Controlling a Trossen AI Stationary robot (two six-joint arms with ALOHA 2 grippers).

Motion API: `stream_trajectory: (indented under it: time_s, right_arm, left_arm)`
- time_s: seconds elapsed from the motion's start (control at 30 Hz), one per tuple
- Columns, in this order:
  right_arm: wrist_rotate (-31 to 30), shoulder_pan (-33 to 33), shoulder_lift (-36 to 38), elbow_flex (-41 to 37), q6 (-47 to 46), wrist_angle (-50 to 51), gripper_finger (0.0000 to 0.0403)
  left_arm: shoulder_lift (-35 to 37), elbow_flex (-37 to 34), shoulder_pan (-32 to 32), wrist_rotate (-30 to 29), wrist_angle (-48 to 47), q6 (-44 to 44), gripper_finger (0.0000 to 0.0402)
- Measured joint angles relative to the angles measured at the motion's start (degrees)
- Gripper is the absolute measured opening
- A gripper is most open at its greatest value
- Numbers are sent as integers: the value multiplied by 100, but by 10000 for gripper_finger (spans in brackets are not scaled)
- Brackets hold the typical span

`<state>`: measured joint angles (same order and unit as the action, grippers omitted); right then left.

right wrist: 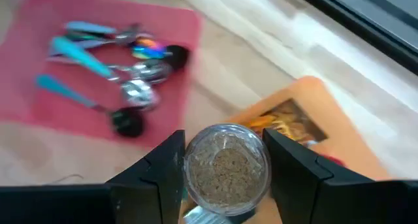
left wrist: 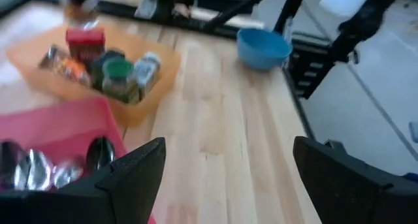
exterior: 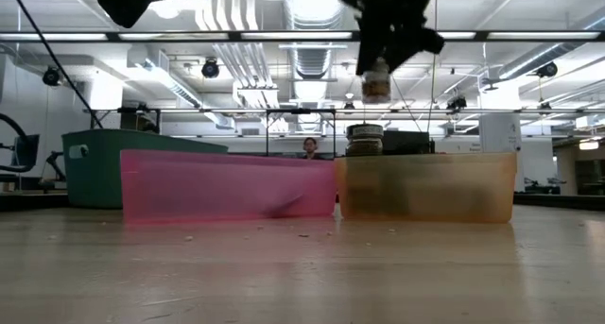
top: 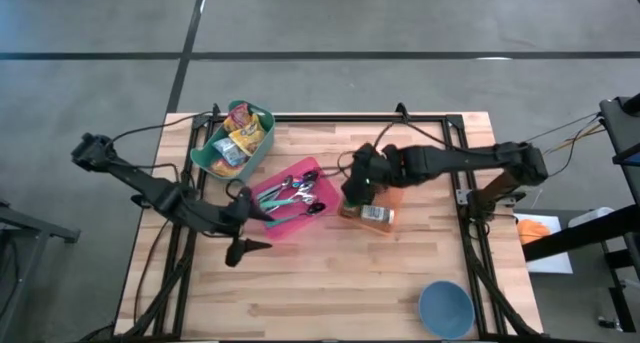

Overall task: Pick & Place Food Item
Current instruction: Put the brown seasoning bottle into the orange bin

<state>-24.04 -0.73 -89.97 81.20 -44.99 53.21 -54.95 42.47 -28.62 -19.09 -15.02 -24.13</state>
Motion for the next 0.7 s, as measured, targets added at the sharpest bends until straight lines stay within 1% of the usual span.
stream_trajectory:
  time_s: [0.07, 0.17, 0.27, 0.37, 0.43, 0.57, 0.7]
  right_arm:
    - [155, 335, 0, -165, 71, 15, 168]
    - [520, 883, 0, -518, 215, -118, 168]
    - [854, 1363, -1, -946, 364, -611, 168]
    - [1141, 1691, -2, -1318, 539, -1284, 168]
    - [1250, 1827, -2, -1523, 606, -1649, 168]
    - [1251, 1927, -9, -1909, 647, -2170, 168]
    - [1228, 1930, -20, -2223, 771, -2425, 168]
  left_arm:
    - [217, -161, 54, 14, 195, 228, 339]
    - [440, -251, 175, -2, 188, 520, 339]
    - [519, -240, 302, -2, 152, 787, 339]
    - [513, -230, 434, 1, 150, 1031, 339]
    - [511, -231, 535, -1, 127, 1167, 339]
    - [508, -235, 724, 7, -16, 1190, 339]
    - [497, -235, 855, 4, -171, 1186, 339]
